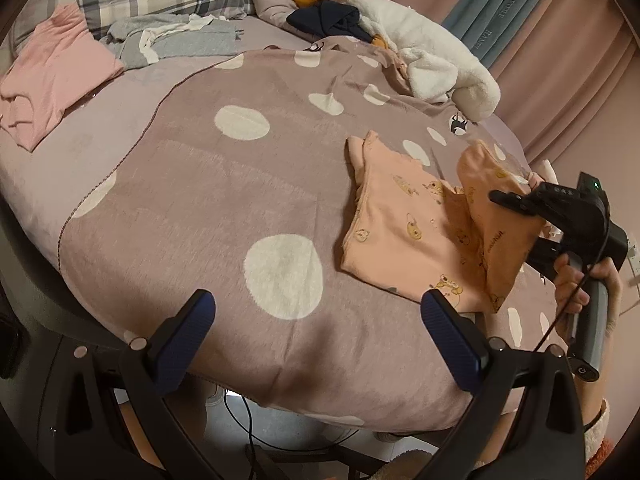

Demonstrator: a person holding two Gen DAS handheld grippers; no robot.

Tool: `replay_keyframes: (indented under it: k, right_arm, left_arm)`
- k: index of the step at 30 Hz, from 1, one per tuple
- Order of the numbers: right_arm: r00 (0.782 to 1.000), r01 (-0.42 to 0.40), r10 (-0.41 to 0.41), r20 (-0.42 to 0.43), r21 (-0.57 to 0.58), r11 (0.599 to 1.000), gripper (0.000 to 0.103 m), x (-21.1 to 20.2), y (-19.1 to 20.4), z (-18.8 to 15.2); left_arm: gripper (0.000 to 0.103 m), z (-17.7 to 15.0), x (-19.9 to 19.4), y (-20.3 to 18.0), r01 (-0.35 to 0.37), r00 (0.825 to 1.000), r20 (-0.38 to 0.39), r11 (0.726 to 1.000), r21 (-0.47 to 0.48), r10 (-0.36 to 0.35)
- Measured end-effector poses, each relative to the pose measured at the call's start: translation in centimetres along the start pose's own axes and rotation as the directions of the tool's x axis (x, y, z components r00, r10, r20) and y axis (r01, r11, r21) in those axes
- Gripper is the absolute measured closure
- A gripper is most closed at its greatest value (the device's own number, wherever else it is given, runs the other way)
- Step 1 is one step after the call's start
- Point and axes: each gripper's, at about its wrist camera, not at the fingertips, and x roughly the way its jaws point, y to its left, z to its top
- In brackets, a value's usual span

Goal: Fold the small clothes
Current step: 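Fold the held side over the shirt body with the right gripper and release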

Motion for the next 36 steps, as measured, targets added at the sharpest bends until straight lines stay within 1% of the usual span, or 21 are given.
replay_keyframes:
  k: [2,5,9,13,18,21,23,26,28,32,34,36]
  right_arm:
    - [1.000,0.004,-0.005,-0.020,-0.005,1.000,0.076,0.9,0.4,-0.2]
    - [0.998,-0.014,0.014,-0.058,-0.011,1.000,0.076,2.4,1.1,-0.7]
    - [0.996,-0.017,0.014,-0.084,-0.034,0.999,0.076,3.5,2.2,-1.2]
    - [0.992,-0.049,0.045,-0.120,-0.031,0.998,0.076,4.7,3.0,-1.7]
    - [0.991,0.009,-0.020,-0.134,-0.083,0.997,0.076,5.7,3.8,-2.4]
    - [0.987,0.012,-0.025,-0.160,-0.080,0.997,0.073,6.0,3.6,-2.6]
    - [0.984,0.007,-0.020,-0.175,-0.074,0.997,0.072,5.9,3.5,-2.6]
    - [0.981,-0.024,0.003,-0.193,-0.104,0.994,0.070,5.4,3.8,-2.6]
    - [0.975,-0.048,0.019,-0.222,-0.124,0.991,0.067,5.4,4.2,-2.7]
    - [0.972,-0.053,0.026,-0.232,-0.109,0.993,0.060,5.9,4.5,-3.0]
    - [0.968,-0.066,0.042,-0.245,-0.090,0.994,0.056,6.3,4.6,-3.1]
    - [0.962,-0.108,0.088,-0.259,-0.066,0.992,0.053,6.5,4.8,-3.3]
  left_arm:
    - [0.000,-0.1,0.1,0.3,-0.005,1.000,-0.005,1.000,-0.009,0.005]
    - [0.000,-0.2,0.2,0.7,-0.010,1.000,-0.010,1.000,-0.014,0.010]
    - [0.000,-0.2,0.1,1.2,-0.028,1.000,-0.005,0.999,-0.021,0.028]
    - [0.000,-0.1,-0.1,1.6,-0.030,1.000,0.004,0.999,-0.042,0.030]
    - [0.000,-0.3,0.1,1.7,-0.036,0.999,-0.011,0.998,-0.046,0.035]
    - [0.000,-0.4,0.4,1.5,-0.041,0.999,-0.017,0.999,-0.033,0.040]
    - [0.000,-0.5,0.7,1.3,-0.030,0.999,-0.025,0.999,-0.023,0.029]
    - [0.000,-0.6,1.2,1.2,-0.021,0.999,-0.041,1.000,-0.024,0.020]
    - [0.000,-0.6,1.6,1.1,-0.018,0.999,-0.051,1.000,-0.023,0.017]
    - [0.000,-0.6,1.9,0.9,-0.001,0.998,-0.063,1.000,-0.031,-0.001]
    - [0.000,-0.8,1.9,0.8,-0.011,0.998,-0.063,1.000,-0.019,0.010]
    - [0.000,-0.8,1.9,0.8,-0.031,0.998,-0.064,0.999,-0.012,0.030]
